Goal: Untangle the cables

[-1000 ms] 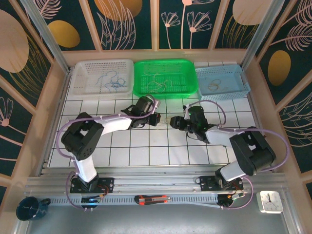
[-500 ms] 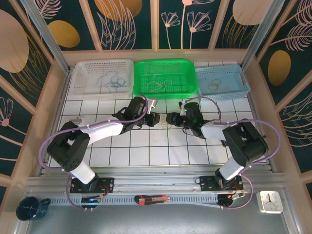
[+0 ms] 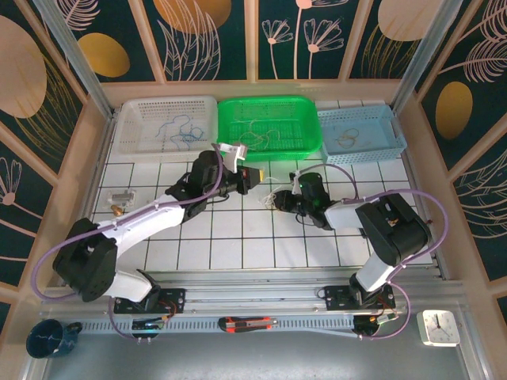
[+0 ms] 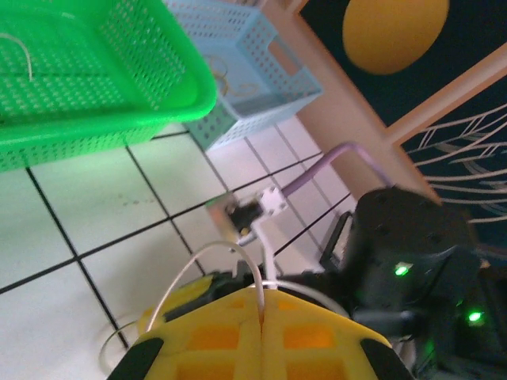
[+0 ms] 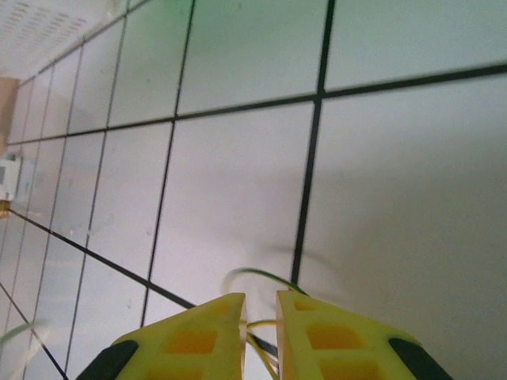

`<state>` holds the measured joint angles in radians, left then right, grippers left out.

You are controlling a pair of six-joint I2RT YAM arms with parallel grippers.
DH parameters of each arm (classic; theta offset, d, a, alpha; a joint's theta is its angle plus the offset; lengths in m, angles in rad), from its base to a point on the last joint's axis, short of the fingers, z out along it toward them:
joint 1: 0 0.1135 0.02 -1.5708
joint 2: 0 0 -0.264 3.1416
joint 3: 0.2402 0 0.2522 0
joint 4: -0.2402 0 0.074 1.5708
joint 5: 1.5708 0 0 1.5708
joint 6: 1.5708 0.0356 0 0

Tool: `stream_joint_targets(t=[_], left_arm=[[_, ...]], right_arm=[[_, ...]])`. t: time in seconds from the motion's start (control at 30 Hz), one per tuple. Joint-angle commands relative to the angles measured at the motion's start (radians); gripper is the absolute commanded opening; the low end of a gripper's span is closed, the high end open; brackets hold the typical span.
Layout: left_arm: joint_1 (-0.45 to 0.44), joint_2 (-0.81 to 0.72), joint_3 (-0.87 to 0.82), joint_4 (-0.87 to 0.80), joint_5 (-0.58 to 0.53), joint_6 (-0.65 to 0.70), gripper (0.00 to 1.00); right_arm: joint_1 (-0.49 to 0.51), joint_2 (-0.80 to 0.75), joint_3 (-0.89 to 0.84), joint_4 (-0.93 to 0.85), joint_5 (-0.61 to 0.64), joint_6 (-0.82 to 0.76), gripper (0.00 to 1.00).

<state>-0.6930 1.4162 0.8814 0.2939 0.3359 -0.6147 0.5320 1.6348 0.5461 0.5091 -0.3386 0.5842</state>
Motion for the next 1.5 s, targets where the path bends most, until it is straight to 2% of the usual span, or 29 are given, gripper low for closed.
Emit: stream_joint_targets(t=[0.0,0.37,0.77,0.87,0.97,1.1,1.47], left_arm=[[-0.003,-0.031,-0.019,0.075,0.0,-0.047,0.0],[-0.003,-0.08,-0.059,0.16,-0.031,-0.098,0.0],[-0.003,-0.08,-0.095,0.176,-0.081,-0.094,0.0],[-0.002,-0.08,-0.111,0.187,-0.093,-0.097,0.0],[-0.003,-0.08,-0.117,0.191,-0.094,-0.097,0.0],[-0.003,-0.077,-0.119,0.193,-0.096,-0.095,0.0],[-0.003,-0.072,-0.109,0.199,-0.087,-0.093,0.0]], right_arm=[[0.009,-0.048,-0.029,0.023,0.005,0.006,0.17],[0.01,-0.145,-0.067,-0.037,0.031,-0.007,0.17],[-0.032,-0.446,0.015,-0.268,0.142,-0.016,0.24],[-0.055,-0.512,0.056,-0.32,0.163,-0.011,0.3],[-0.065,-0.554,0.1,-0.347,0.156,-0.009,0.5],[-0.061,-0.575,0.131,-0.324,0.104,0.022,0.58],[0.009,-0.471,0.206,-0.213,0.054,0.085,0.58]])
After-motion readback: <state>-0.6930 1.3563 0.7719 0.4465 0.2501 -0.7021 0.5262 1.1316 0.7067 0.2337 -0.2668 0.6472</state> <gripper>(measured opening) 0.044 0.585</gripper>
